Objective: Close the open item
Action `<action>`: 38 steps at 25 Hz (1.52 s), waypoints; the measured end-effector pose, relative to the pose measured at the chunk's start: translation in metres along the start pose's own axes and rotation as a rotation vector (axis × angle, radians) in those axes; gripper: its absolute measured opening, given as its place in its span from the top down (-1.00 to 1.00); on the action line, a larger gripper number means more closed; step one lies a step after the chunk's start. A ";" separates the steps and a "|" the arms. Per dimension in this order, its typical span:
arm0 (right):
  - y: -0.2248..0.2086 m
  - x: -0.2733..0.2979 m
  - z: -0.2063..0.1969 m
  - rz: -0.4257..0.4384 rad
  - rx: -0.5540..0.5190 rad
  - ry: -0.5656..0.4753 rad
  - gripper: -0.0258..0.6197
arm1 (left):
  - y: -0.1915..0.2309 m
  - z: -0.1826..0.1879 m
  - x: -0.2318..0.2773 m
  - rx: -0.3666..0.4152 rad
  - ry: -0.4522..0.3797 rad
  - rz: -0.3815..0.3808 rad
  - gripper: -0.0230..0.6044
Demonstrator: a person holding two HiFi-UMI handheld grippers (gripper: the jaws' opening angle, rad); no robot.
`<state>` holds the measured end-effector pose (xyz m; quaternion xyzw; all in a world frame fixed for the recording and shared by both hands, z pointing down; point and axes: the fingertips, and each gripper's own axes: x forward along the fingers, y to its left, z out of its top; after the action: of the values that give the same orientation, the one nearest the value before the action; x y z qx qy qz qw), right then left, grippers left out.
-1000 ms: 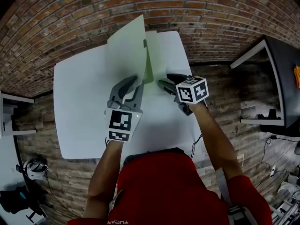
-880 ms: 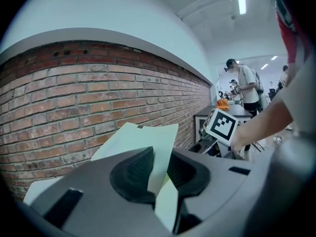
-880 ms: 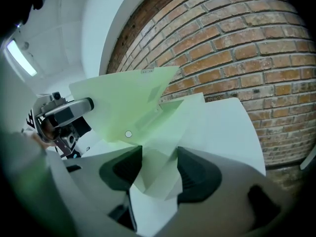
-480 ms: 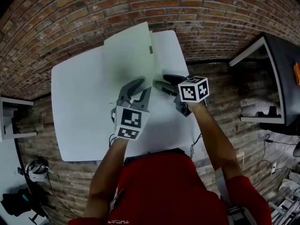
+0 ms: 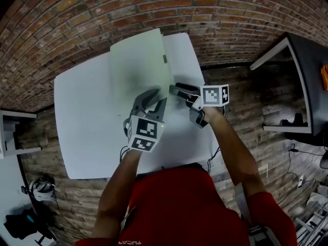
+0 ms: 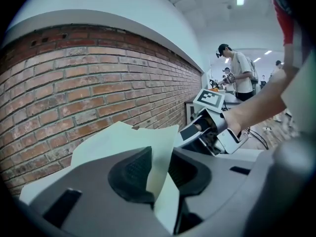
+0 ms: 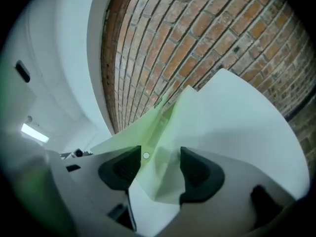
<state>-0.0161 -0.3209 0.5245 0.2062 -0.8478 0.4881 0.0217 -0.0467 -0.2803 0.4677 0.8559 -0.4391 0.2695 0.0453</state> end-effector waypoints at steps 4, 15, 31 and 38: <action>-0.004 -0.002 0.004 0.028 0.106 -0.046 0.20 | -0.002 -0.003 0.005 -0.002 0.008 -0.015 0.63; -0.017 -0.007 0.013 0.089 0.333 -0.175 0.20 | -0.010 -0.018 0.024 0.035 0.077 -0.051 0.61; -0.026 -0.007 0.018 0.132 0.500 -0.253 0.20 | -0.013 -0.025 0.033 0.075 0.102 -0.076 0.60; -0.025 -0.003 0.019 0.072 0.393 -0.186 0.20 | -0.016 -0.029 0.038 0.161 0.173 -0.071 0.59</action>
<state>-0.0010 -0.3469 0.5349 0.2205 -0.7416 0.6231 -0.1146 -0.0285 -0.2888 0.5136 0.8453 -0.3801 0.3748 0.0236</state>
